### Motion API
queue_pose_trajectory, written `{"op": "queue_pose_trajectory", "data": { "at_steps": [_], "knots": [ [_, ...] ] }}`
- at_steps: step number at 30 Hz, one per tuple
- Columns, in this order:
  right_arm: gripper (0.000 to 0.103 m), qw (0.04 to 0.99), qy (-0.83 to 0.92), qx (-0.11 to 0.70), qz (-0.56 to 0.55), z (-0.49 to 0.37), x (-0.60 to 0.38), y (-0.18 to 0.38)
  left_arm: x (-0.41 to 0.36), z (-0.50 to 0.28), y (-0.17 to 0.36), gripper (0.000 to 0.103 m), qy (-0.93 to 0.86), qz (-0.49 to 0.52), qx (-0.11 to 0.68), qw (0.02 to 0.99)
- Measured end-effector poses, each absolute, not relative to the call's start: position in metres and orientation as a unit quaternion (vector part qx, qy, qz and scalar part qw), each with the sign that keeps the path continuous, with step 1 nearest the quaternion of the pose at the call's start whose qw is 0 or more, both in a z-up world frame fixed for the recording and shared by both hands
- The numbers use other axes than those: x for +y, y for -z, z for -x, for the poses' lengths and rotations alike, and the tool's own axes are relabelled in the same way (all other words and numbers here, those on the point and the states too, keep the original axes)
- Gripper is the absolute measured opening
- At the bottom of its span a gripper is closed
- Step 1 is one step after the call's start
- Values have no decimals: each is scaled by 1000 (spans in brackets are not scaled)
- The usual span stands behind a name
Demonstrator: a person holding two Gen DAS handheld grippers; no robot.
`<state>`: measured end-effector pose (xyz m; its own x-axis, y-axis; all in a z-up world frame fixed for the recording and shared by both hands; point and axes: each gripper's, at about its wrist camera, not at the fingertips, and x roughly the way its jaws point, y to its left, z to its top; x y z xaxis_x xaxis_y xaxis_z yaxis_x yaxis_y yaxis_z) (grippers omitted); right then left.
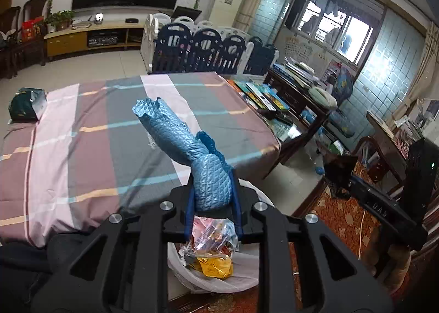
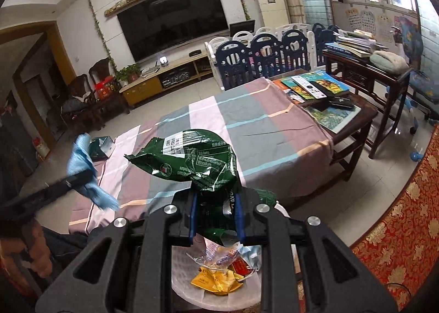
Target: Collect trash
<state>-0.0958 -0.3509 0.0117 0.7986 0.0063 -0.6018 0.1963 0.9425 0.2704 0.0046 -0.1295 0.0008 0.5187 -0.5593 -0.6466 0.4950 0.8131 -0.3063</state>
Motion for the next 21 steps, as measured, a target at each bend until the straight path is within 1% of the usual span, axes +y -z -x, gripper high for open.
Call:
{"op": "queue_pose_trajectory", "data": {
  "at_steps": [2, 5, 6, 7, 8, 9, 10, 12, 14, 16, 17, 19, 21],
  "knots": [
    [23, 933, 52, 315, -170, 98, -357, -10, -150, -4, 16, 24, 317, 26, 410, 855],
    [23, 931, 55, 319, -170, 99, -358, -7, -173, -3, 37, 29, 328, -7, 431, 841],
    [23, 930, 54, 321, -170, 99, -357, -5, -179, -1, 41, 39, 325, -16, 436, 839],
    [23, 929, 53, 324, -171, 99, -357, -4, -182, 1, 44, 58, 322, -21, 438, 839],
    [23, 928, 52, 328, -171, 98, -356, -1, -183, 3, 42, 66, 314, -24, 435, 843],
    [23, 926, 51, 333, -171, 96, -355, 1, -180, 5, 41, 76, 307, -25, 428, 850],
    [23, 924, 49, 340, -171, 93, -353, 5, -178, 8, 36, 82, 294, -28, 419, 859],
    [24, 920, 44, 353, -167, 89, -347, 10, -170, 14, 25, 86, 271, -36, 398, 875],
    [28, 914, 43, 368, -165, 85, -341, 17, -161, 22, 13, 88, 243, -47, 370, 895],
    [45, 907, 47, 384, -164, 81, -334, 22, -154, 28, 1, 91, 221, -49, 350, 909],
    [49, 905, 48, 389, -166, 81, -331, 24, -149, 31, -5, 91, 212, -47, 340, 915],
    [64, 902, 43, 394, -172, 80, -327, 25, -141, 38, -14, 93, 202, -43, 326, 923],
    [73, 901, 45, 394, -177, 81, -325, 23, -136, 41, -24, 94, 188, -44, 311, 931]
  ]
}}
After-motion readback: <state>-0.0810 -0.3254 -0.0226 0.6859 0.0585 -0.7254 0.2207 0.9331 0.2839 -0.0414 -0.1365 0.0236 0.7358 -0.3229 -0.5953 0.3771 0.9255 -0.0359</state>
